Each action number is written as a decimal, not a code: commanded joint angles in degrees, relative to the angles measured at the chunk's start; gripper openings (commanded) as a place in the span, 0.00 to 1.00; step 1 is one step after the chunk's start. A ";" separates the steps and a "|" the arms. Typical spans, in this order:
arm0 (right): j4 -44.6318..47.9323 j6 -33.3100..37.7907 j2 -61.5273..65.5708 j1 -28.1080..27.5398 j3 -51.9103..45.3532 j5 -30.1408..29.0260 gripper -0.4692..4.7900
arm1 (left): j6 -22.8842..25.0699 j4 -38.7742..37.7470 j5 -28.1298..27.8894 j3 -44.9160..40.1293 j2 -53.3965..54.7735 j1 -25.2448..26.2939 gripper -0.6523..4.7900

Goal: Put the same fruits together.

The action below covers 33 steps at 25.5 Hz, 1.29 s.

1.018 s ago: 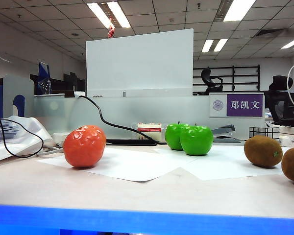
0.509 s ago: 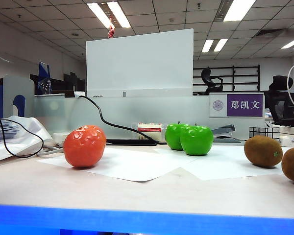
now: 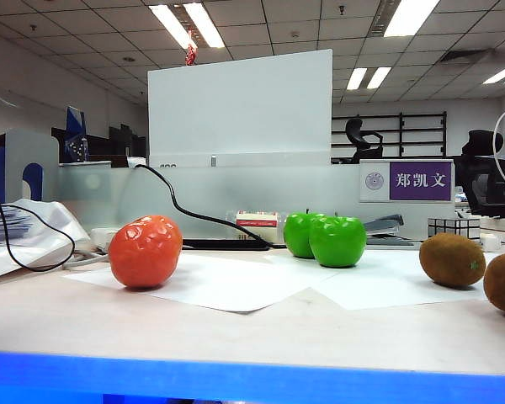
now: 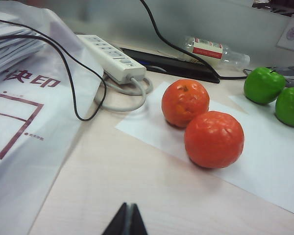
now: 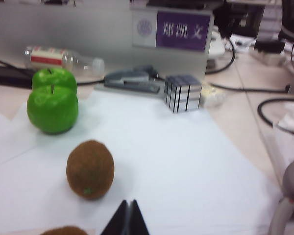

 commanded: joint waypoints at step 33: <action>4.26 -0.15 -0.07 0.02 -0.11 8.52 0.08 | -0.13 -0.77 0.11 -0.02 -0.07 -0.04 0.11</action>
